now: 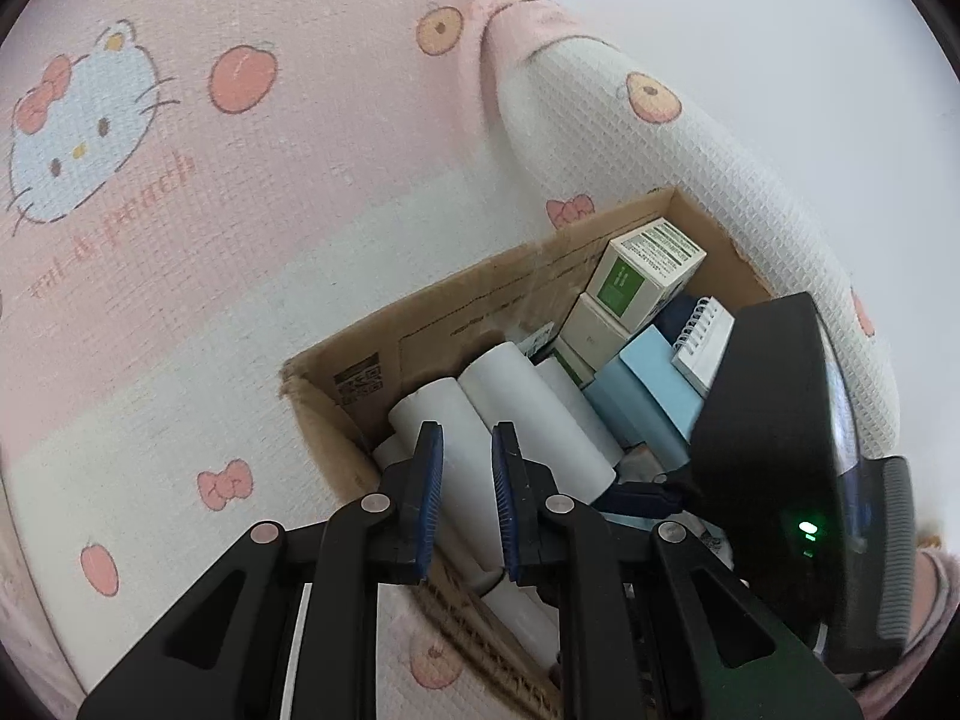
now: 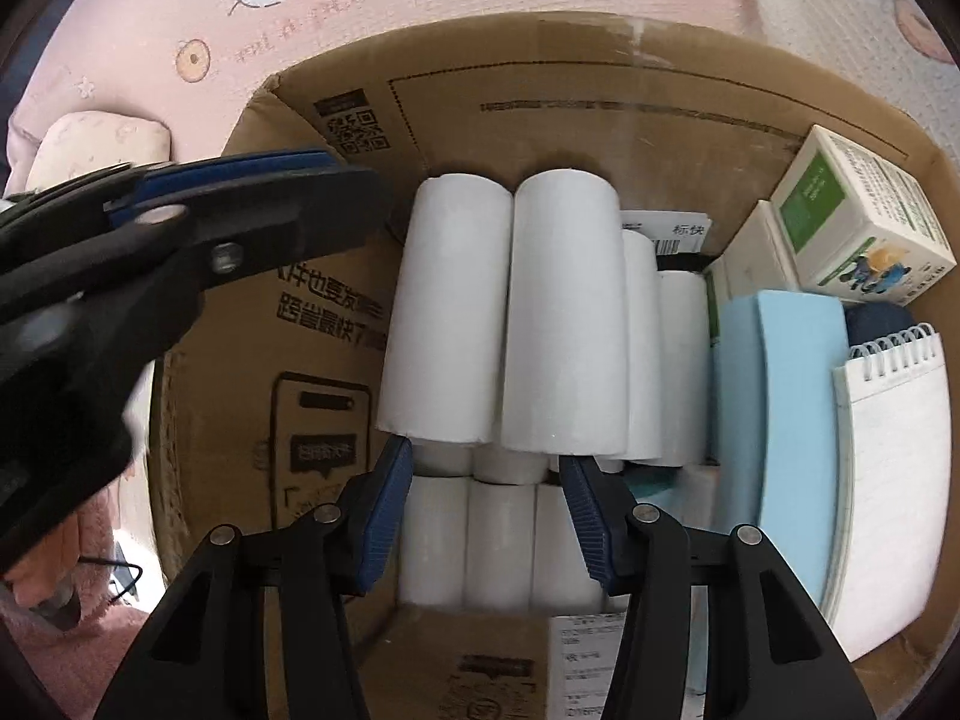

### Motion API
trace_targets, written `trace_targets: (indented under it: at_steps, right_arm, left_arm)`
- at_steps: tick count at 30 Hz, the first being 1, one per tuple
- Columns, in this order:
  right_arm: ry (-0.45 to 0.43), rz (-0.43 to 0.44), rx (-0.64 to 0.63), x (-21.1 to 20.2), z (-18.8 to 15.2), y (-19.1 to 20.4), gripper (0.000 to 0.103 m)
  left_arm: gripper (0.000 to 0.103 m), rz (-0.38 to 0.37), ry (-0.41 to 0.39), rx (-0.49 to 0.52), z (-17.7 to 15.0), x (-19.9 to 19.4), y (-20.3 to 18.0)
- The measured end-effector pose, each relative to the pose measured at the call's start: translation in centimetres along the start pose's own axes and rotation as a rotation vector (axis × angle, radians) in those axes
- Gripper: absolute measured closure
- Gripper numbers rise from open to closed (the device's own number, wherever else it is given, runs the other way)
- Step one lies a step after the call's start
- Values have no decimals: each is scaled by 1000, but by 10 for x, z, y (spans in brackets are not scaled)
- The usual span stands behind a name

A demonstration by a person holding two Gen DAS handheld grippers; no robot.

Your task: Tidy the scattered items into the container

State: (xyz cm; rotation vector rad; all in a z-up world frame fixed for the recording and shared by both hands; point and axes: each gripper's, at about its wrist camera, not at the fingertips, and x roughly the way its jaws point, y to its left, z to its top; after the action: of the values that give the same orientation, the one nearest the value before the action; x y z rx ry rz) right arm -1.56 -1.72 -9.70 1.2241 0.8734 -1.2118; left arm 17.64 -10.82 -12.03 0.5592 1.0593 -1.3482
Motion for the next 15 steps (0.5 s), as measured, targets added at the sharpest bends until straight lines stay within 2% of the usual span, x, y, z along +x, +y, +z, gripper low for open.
trace_targets:
  at_steps: [3,5,7,10,13,15]
  right_arm:
    - [-11,-25,-4,-5,-3,6,54]
    - [-26,-32,-13,-13,-8,12,54]
    - [-54,-50,-14,-25,-15,17,54]
    - [-95,-142,-16,-43,-27,24,53]
    - [-150,-181,15,-66,-43,31,52]
    - [-216,-199,55,-83,-53,36,41]
  left_arm:
    - [84,5,-8,-1,-2,-9,2]
    - [80,27,-13,3,-4,-13,1]
    - [71,46,-25,-2,-5,-17,-1]
    - [61,42,-52,-22,-10,-27,-2]
    - [59,23,-65,-24,-18,-39,-6]
    - [57,27,-85,-1,-27,-49,-12]
